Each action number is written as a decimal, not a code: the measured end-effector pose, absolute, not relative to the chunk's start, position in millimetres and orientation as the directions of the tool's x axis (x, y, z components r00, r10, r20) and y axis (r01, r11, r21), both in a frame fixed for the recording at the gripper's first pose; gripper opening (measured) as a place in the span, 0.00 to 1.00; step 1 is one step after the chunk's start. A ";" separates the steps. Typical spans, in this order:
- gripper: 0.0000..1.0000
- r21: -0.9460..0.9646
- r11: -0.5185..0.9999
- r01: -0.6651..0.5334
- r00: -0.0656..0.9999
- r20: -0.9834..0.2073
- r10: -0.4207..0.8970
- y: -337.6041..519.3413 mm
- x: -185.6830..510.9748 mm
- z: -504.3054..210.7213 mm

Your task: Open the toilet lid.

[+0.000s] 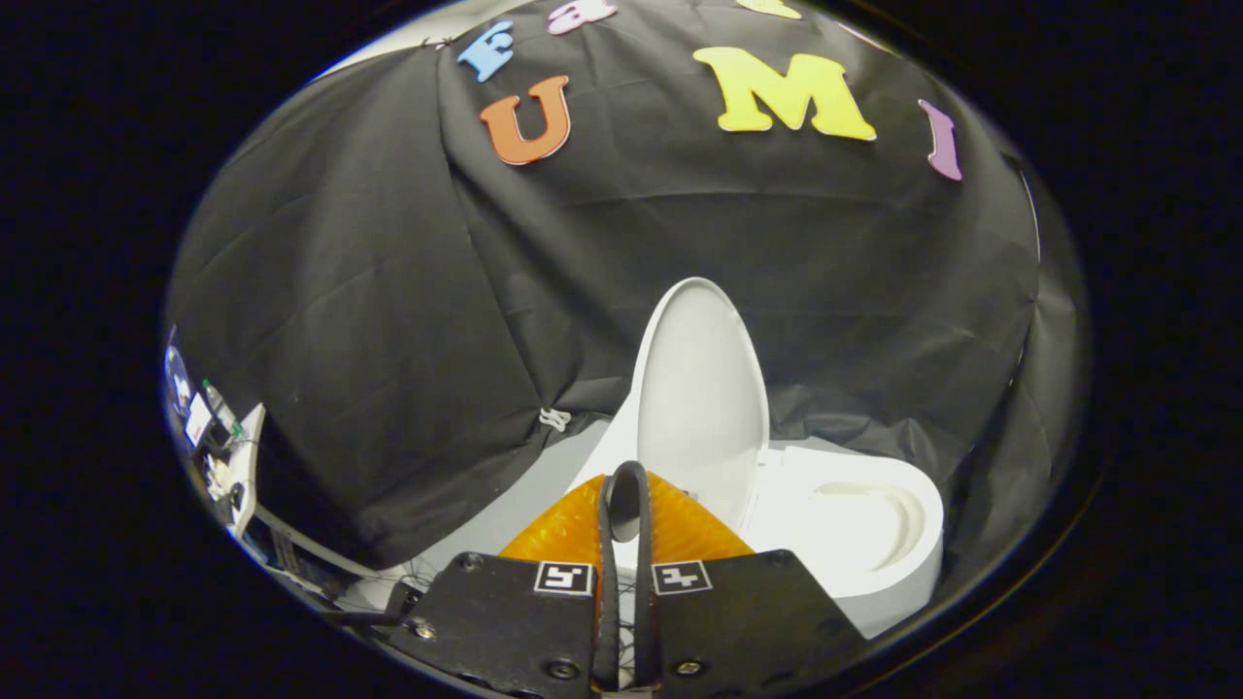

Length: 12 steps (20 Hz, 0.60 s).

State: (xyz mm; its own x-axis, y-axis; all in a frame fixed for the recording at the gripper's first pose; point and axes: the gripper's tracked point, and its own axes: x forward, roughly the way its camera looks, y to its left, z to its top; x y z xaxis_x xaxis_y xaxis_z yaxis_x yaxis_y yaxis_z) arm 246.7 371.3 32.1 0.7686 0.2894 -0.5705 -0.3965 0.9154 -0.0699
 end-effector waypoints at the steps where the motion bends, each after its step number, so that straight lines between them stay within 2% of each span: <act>1: 0.09 -0.076 0.918 -0.390 0.774 -0.567 0.282 370.8 248.0 32.7; 5: 0.11 -0.090 0.924 -0.371 0.787 -0.559 0.261 370.7 246.3 33.0; 8: 0.19 -0.091 0.920 -0.381 0.781 -0.564 0.268 373.1 245.0 30.5; 12: 0.25 -0.025 0.928 -0.372 0.762 -0.579 0.290 376.3 245.6 28.7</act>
